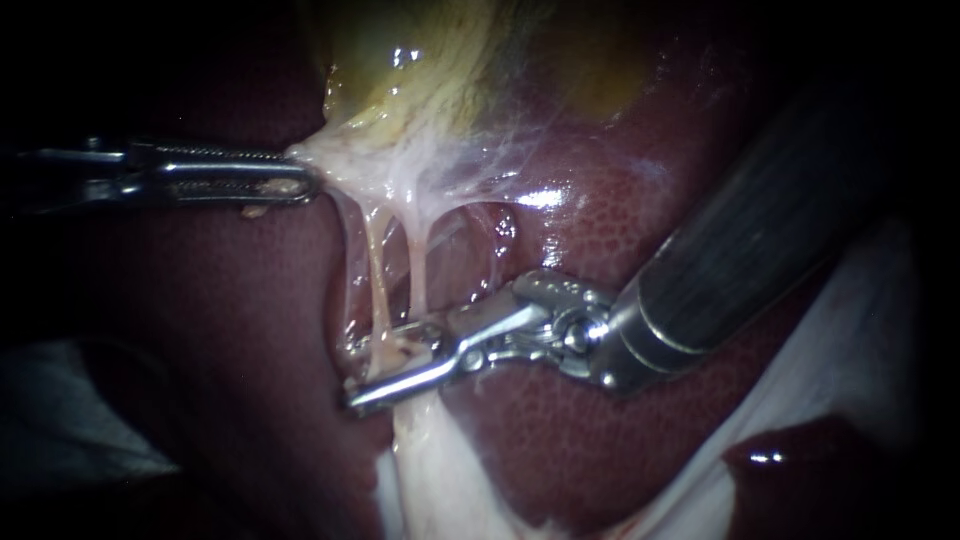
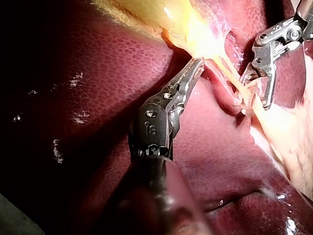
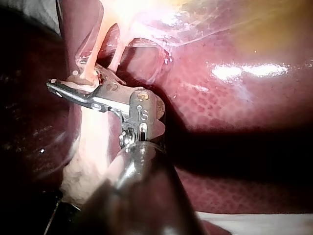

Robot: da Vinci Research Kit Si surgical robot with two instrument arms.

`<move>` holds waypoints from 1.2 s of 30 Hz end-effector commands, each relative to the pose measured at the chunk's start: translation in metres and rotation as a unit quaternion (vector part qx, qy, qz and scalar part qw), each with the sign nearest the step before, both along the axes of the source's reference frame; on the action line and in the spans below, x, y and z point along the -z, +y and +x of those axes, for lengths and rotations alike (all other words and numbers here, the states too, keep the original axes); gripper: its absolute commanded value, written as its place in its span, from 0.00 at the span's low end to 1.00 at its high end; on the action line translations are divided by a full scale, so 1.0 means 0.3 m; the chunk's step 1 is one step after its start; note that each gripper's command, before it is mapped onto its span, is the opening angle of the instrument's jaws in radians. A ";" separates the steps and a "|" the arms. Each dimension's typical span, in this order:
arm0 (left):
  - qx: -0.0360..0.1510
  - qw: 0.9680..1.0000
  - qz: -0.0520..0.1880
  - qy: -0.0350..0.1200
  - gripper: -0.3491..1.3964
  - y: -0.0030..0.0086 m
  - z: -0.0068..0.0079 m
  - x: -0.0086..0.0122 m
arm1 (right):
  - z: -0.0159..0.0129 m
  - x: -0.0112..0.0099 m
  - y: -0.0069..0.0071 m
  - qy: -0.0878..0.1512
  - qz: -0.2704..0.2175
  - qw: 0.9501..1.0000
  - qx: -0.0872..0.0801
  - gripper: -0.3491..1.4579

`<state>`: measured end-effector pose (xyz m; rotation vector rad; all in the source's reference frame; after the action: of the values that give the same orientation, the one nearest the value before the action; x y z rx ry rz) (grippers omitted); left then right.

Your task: Clipping second clip left tube

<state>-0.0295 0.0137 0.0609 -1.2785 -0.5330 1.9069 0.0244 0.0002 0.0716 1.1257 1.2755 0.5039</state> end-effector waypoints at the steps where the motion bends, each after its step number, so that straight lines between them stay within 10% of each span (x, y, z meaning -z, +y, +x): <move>1: 0.000 1.000 0.000 0.000 0.00 0.0000 0.0000 -0.0001 | -0.0010 0.0002 0.0001 0.000 0.000 1.000 0.001 0.45; 26: 0.000 1.000 0.000 0.000 0.00 -0.0001 0.0002 0.0000 | -0.0126 0.0030 0.0053 0.014 0.009 1.000 0.016 0.44; 36: 0.000 1.000 0.000 0.000 0.00 -0.0001 0.0001 0.0000 | -0.0114 0.0056 0.0032 0.064 -0.015 0.998 0.014 0.44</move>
<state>-0.0294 0.0137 0.0609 -1.2775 -0.5323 1.9069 0.0211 0.0012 0.0699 1.1705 1.3732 0.3876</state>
